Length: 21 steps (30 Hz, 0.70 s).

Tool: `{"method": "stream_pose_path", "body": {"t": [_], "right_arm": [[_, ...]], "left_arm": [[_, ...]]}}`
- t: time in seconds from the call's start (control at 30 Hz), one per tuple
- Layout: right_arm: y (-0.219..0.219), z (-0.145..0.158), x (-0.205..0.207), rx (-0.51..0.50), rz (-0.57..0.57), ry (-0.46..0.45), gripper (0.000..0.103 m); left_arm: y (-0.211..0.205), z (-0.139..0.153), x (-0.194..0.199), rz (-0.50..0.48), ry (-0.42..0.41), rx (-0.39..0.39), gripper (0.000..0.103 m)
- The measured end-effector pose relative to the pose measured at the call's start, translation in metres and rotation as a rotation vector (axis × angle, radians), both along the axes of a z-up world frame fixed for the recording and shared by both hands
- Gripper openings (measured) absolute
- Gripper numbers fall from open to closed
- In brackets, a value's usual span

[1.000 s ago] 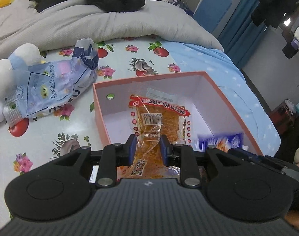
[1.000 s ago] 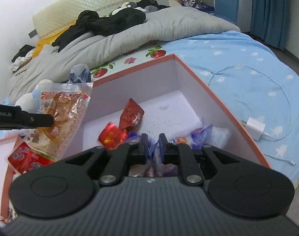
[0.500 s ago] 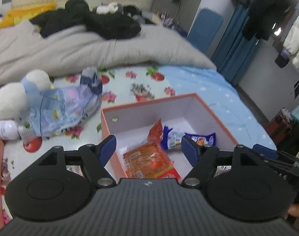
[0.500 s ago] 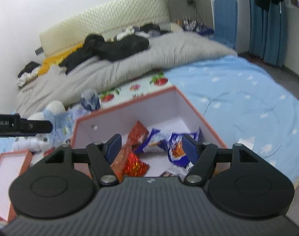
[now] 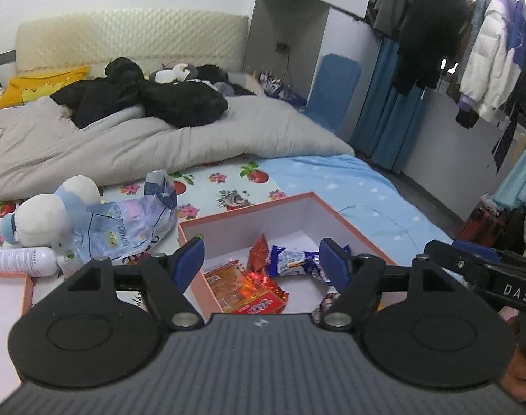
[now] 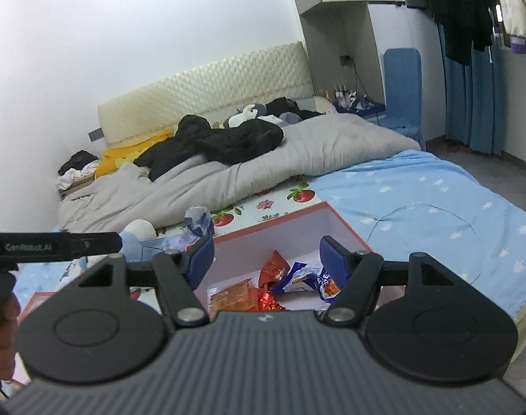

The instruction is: Organize snacks

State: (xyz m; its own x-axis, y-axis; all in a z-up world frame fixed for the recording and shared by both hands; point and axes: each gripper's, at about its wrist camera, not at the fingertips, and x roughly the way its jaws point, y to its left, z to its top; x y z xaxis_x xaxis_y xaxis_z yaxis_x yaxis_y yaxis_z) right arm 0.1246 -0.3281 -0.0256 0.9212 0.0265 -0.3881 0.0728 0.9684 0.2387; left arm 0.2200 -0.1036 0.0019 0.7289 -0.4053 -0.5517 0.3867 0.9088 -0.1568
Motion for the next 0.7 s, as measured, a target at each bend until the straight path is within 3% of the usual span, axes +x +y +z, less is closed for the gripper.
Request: {"method": "stream_pose_path", "body": {"t": [0.2,0.7], "right_arm": [[0.012,-0.003,-0.027,0.000,0.001,-0.017,0.070],[0.035,-0.027,-0.070,-0.046,0.026,0.017,0.070]], "left_arm": [[0.006,0.008,-0.041,-0.015,-0.048,0.025,0.077],[0.021,-0.005,-0.099,0.010,-0.044,0.011,0.077]]}}
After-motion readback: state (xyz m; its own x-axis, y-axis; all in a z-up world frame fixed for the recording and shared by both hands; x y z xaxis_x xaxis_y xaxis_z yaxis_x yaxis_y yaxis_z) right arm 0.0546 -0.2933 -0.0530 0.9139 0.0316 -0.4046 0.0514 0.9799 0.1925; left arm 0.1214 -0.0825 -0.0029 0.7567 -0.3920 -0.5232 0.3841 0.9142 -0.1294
